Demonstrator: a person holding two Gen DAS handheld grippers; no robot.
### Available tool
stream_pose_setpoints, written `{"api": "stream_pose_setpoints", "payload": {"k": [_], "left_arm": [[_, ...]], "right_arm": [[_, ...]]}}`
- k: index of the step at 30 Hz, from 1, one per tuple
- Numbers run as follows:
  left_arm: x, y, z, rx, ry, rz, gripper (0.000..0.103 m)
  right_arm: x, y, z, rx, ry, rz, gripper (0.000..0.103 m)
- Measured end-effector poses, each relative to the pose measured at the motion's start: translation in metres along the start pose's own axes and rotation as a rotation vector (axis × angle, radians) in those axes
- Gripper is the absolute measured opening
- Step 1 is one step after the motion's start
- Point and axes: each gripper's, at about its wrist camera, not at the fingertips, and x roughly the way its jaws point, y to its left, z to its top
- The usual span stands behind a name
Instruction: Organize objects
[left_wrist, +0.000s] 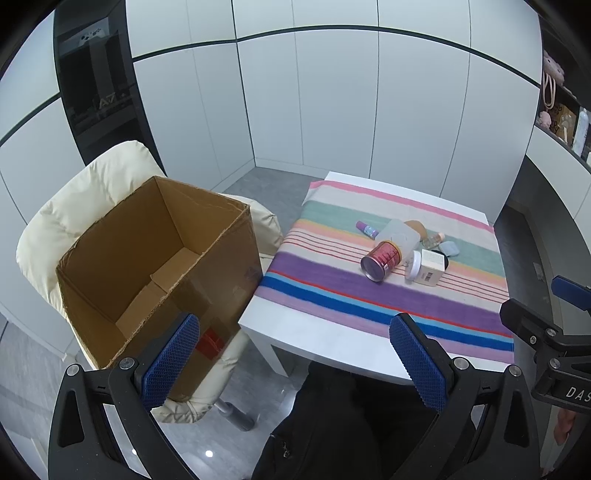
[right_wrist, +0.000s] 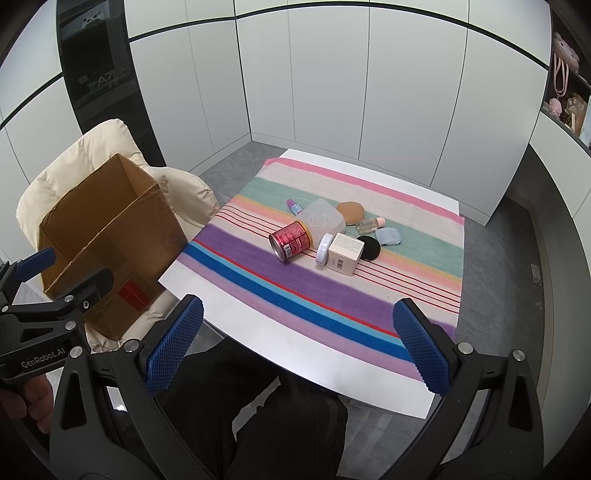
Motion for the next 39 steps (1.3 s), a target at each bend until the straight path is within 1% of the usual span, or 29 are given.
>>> {"api": "stream_pose_setpoints", "payload": {"k": [18, 31, 32, 39], "left_arm": [[0.0001, 0.0009, -0.0009, -0.001, 0.004, -0.005, 0.103], [0.0016, 0.0005, -0.0013, 0.003, 0.012, -0.018, 0.103], [0.0017, 0.0013, -0.0009, 0.004, 0.013, -0.02, 0.103], [0.0019, -0.0004, -0.0001, 0.008, 0.009, -0.021, 0.103]], "right_arm": [[0.0028, -0.0007, -0.0016, 0.0, 0.003, 0.001, 0.103], [-0.0058, -0.0028, -0.0026, 0.011, 0.002, -0.004, 0.103], [-0.0001, -0.0034, -0.0025, 0.014, 0.003, -0.005, 0.103], [0.0003, -0.0076, -0.0031, 0.022, 0.003, -0.007, 0.103]]}}
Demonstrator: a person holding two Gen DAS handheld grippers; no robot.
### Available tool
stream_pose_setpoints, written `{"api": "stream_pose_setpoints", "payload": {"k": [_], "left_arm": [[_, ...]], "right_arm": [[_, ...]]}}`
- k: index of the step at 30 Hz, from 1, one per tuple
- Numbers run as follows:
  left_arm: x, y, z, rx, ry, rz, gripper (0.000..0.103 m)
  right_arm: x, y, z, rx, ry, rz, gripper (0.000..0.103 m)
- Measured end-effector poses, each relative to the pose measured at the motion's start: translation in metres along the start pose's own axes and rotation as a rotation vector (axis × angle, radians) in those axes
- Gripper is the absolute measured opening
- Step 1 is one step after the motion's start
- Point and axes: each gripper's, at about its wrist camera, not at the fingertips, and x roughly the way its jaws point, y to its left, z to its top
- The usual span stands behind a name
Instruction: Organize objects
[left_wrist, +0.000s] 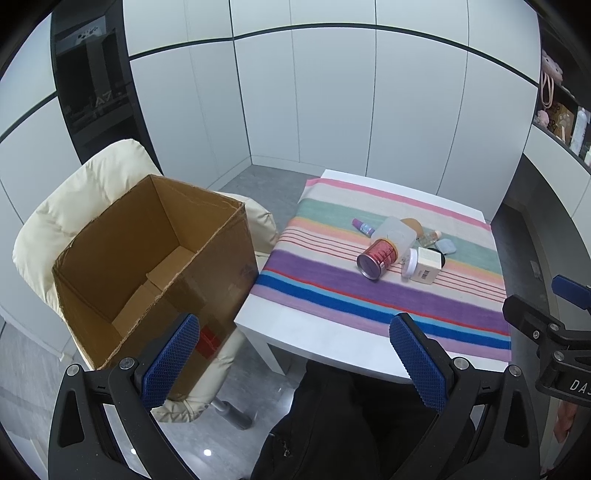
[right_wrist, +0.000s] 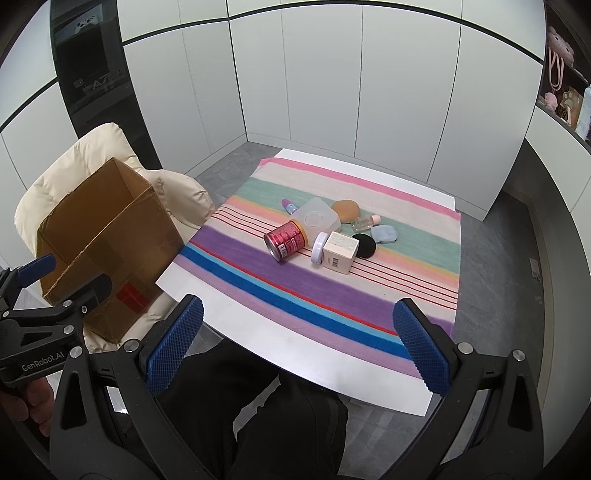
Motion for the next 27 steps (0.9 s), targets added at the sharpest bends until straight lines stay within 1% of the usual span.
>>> {"api": "stream_pose_setpoints", "payload": {"k": [12, 18, 22, 27], "left_arm": [[0.001, -0.015, 0.003, 0.028, -0.009, -0.018, 0.103], [0.002, -0.025, 0.005, 0.05, -0.007, -0.046, 0.103], [0.004, -0.032, 0.007, 0.048, -0.005, -0.063, 0.103], [0.01, -0.042, 0.008, 0.075, -0.001, -0.075, 0.103]], "right_arm": [[-0.002, -0.016, -0.001, 0.028, 0.002, -0.02, 0.103], [-0.006, -0.026, -0.003, 0.046, -0.004, -0.038, 0.103], [-0.007, -0.037, -0.006, 0.067, 0.0, -0.046, 0.103], [-0.005, -0.051, -0.008, 0.103, 0.007, -0.064, 0.103]]}}
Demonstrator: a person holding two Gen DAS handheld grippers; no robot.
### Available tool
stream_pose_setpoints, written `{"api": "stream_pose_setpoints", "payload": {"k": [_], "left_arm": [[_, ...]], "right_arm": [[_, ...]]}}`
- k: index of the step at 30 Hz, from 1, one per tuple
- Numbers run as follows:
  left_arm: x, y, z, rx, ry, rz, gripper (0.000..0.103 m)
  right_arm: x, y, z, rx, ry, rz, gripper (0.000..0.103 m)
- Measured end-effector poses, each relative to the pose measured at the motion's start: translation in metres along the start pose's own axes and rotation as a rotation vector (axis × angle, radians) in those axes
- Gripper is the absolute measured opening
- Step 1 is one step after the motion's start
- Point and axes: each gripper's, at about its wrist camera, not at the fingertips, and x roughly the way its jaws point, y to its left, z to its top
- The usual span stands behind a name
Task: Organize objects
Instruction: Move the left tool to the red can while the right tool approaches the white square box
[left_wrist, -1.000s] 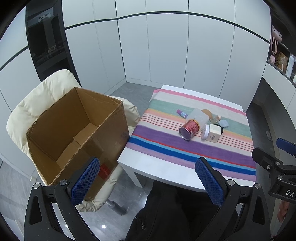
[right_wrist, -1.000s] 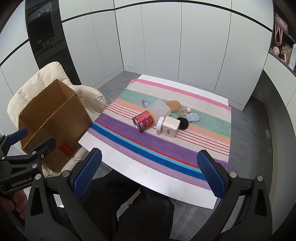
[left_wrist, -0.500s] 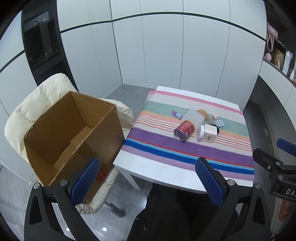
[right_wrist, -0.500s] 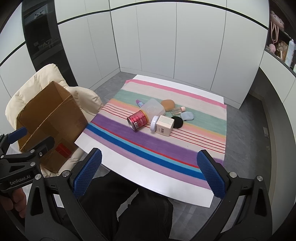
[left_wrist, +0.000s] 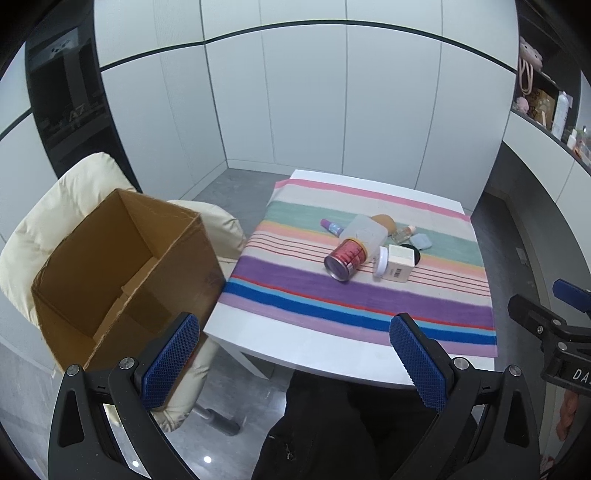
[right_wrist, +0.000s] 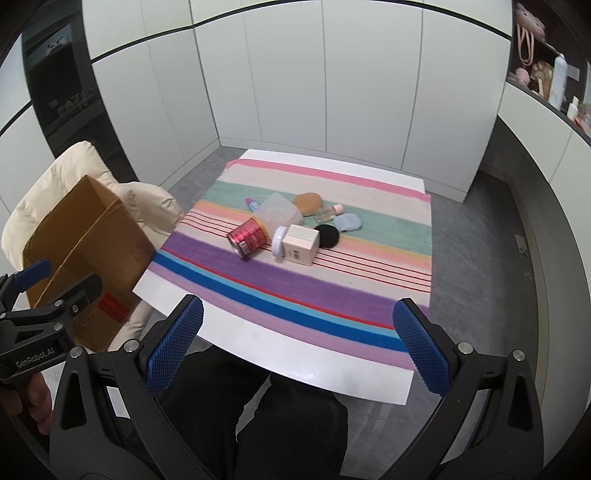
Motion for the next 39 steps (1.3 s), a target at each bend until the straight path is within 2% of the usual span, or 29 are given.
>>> {"api": "stream_pose_setpoints", "payload": {"k": [7, 11, 15, 23, 28, 39], "left_arm": [[0.023, -0.01, 0.005, -0.007, 0.034, -0.045, 0.103], [0.038, -0.02, 0.011, 0.039, 0.038, -0.052, 0.103], [0.061, -0.027, 0.022, 0.052, 0.085, -0.051, 0.103], [0.114, -0.038, 0.041, 0.086, 0.127, -0.017, 0.103], [0.154, -0.042, 0.048, 0.105, 0.167, -0.019, 0.103], [0.234, -0.046, 0.049, 0.138, 0.241, -0.033, 0.1]], "right_arm": [[0.016, -0.013, 0.003, -0.026, 0.019, -0.026, 0.103], [0.031, -0.01, 0.007, -0.042, 0.051, -0.023, 0.103], [0.052, -0.009, 0.013, -0.038, 0.081, -0.006, 0.103], [0.11, -0.018, 0.027, -0.017, 0.148, -0.002, 0.103], [0.146, -0.019, 0.033, -0.047, 0.172, -0.02, 0.103], [0.229, -0.025, 0.04, -0.025, 0.245, -0.027, 0.103]]}}
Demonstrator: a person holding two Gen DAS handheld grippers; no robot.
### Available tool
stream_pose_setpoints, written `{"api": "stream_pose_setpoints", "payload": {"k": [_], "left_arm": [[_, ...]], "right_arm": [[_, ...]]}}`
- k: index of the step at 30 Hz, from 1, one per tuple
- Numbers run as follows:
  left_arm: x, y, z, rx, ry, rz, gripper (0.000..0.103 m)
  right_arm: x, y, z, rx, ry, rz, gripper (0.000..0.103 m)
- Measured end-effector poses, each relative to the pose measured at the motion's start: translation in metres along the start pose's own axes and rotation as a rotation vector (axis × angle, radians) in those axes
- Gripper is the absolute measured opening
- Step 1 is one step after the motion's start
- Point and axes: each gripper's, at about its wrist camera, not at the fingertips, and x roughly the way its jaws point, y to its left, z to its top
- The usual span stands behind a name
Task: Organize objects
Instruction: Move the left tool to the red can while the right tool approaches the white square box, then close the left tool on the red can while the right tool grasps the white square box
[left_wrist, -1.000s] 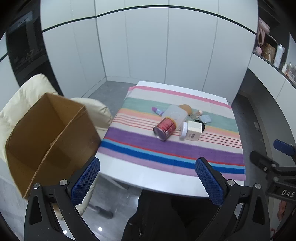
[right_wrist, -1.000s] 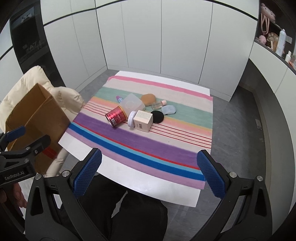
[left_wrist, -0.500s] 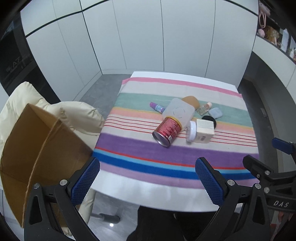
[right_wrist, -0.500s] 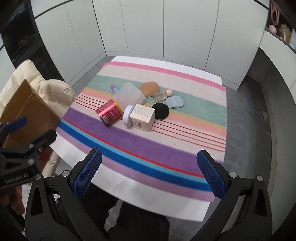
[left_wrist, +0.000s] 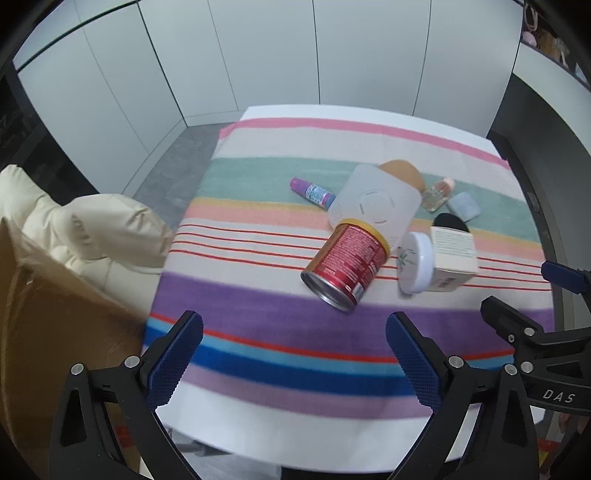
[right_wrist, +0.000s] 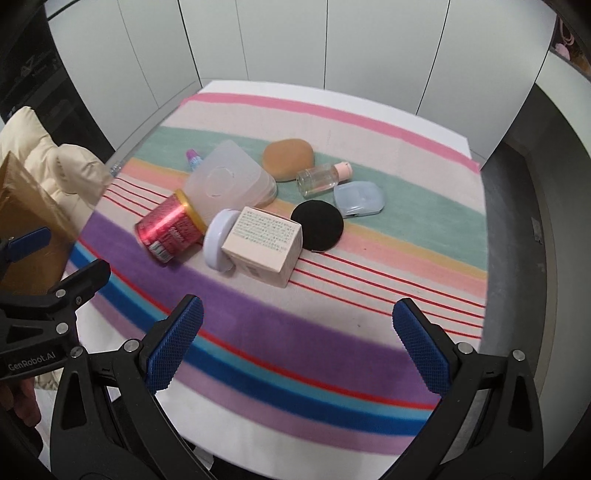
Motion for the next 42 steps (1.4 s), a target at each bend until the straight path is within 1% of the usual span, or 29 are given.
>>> {"api": "stream_pose_setpoints", "payload": {"k": [4, 5, 8, 10, 12, 16, 20, 23, 24, 25, 26, 27, 29, 34, 36, 40, 42], "left_arm": [[0.03, -0.007, 0.006, 0.048, 0.008, 0.012, 0.099], [0.036, -0.007, 0.007, 0.053, 0.011, 0.011, 0.098], [0.051, -0.008, 0.012, 0.068, 0.008, -0.015, 0.094], [0.059, -0.008, 0.017, 0.084, -0.013, -0.039, 0.094], [0.067, -0.007, 0.02, 0.091, -0.017, -0.065, 0.092], [0.077, -0.004, 0.027, 0.086, -0.02, -0.124, 0.081], [0.085, -0.003, 0.032, 0.079, -0.007, -0.16, 0.067], [0.087, -0.003, 0.034, 0.073, -0.009, -0.143, 0.066], [0.087, -0.003, 0.034, 0.069, -0.008, -0.142, 0.065], [0.087, -0.003, 0.034, 0.065, -0.005, -0.143, 0.065], [0.086, -0.003, 0.033, 0.066, -0.003, -0.142, 0.064], [0.085, -0.005, 0.032, 0.069, -0.001, -0.134, 0.064], [0.083, -0.006, 0.03, 0.068, 0.004, -0.129, 0.062], [0.077, 0.0, 0.024, 0.008, 0.021, -0.127, 0.062], [0.073, 0.002, 0.022, -0.007, 0.016, -0.128, 0.061], [0.064, 0.003, 0.018, -0.012, 0.04, -0.134, 0.06], [0.057, 0.004, 0.017, -0.017, 0.038, -0.13, 0.06]], "right_arm": [[0.029, 0.0, 0.005, 0.003, 0.021, 0.001, 0.103], [0.037, 0.001, 0.006, 0.005, 0.027, 0.001, 0.103], [0.056, 0.001, 0.007, 0.019, 0.05, 0.006, 0.103], [0.065, 0.001, 0.009, 0.018, 0.051, 0.011, 0.103], [0.071, 0.002, 0.011, 0.014, 0.048, 0.014, 0.103], [0.079, 0.006, 0.017, 0.018, 0.04, 0.016, 0.102], [0.088, 0.011, 0.025, 0.028, 0.02, 0.025, 0.1], [0.091, 0.017, 0.028, 0.025, 0.004, 0.047, 0.091], [0.09, 0.019, 0.028, 0.025, -0.003, 0.052, 0.085], [0.09, 0.021, 0.028, 0.022, -0.007, 0.053, 0.074], [0.09, 0.022, 0.028, 0.015, -0.003, 0.043, 0.068], [0.09, 0.023, 0.028, 0.011, 0.0, 0.031, 0.068], [0.09, 0.021, 0.027, 0.025, -0.002, 0.032, 0.068], [0.088, 0.012, 0.028, 0.096, 0.005, 0.046, 0.068], [0.084, 0.008, 0.026, 0.118, 0.01, 0.049, 0.068], [0.068, 0.005, 0.023, 0.12, 0.003, 0.033, 0.068], [0.06, 0.003, 0.021, 0.124, 0.0, 0.027, 0.068]]}}
